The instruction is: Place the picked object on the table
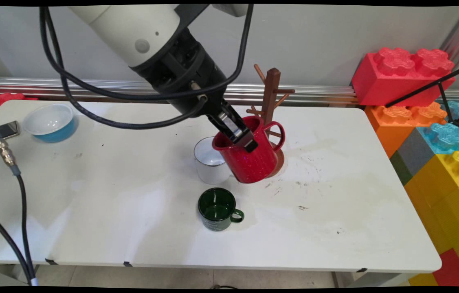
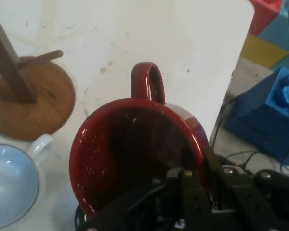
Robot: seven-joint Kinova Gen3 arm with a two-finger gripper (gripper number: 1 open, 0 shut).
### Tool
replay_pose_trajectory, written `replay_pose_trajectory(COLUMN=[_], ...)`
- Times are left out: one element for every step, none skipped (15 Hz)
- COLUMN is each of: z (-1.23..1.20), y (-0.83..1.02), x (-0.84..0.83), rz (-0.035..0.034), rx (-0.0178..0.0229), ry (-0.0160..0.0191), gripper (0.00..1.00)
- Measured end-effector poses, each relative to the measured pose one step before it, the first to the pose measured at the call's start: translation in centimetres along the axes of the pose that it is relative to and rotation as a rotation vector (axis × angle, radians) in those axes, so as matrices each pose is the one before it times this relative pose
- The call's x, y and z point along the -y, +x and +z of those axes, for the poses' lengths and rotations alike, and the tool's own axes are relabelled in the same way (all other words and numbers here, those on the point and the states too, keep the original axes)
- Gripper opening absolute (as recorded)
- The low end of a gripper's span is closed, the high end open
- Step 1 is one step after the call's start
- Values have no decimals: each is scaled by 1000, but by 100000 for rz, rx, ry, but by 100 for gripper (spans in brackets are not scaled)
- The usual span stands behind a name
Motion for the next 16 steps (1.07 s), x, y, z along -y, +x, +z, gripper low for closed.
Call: replay_pose_trajectory(z=[-152, -240, -317, -313, -372, -221, -311, -353, -307, -209, -109, -157, -123, -17, 27, 115], y=[119, 147, 146, 86, 61, 20, 8, -28, -56, -67, -66, -119, -150, -189, -163, -217], x=[-31, -32, 25, 65, 112, 101, 166, 246, 265, 271, 205, 314, 424, 518, 445, 600], rz=[900, 1350, 1663, 1401, 1601, 933, 1328, 1498, 1436, 1187, 770, 1055, 1255, 1263, 1036, 1201], rx=[957, 1446, 1711, 1393, 1665, 882, 1284, 1467, 1416, 1182, 819, 1092, 1202, 1188, 981, 1068], ry=[610, 1018, 1570, 1610, 2056, 1320, 2000, 2462, 2416, 2107, 1481, 2107, 2518, 2527, 2058, 2446], gripper=[0, 0, 0, 0, 0, 0, 0, 0, 0, 0, 0, 0, 0, 0, 0, 0])
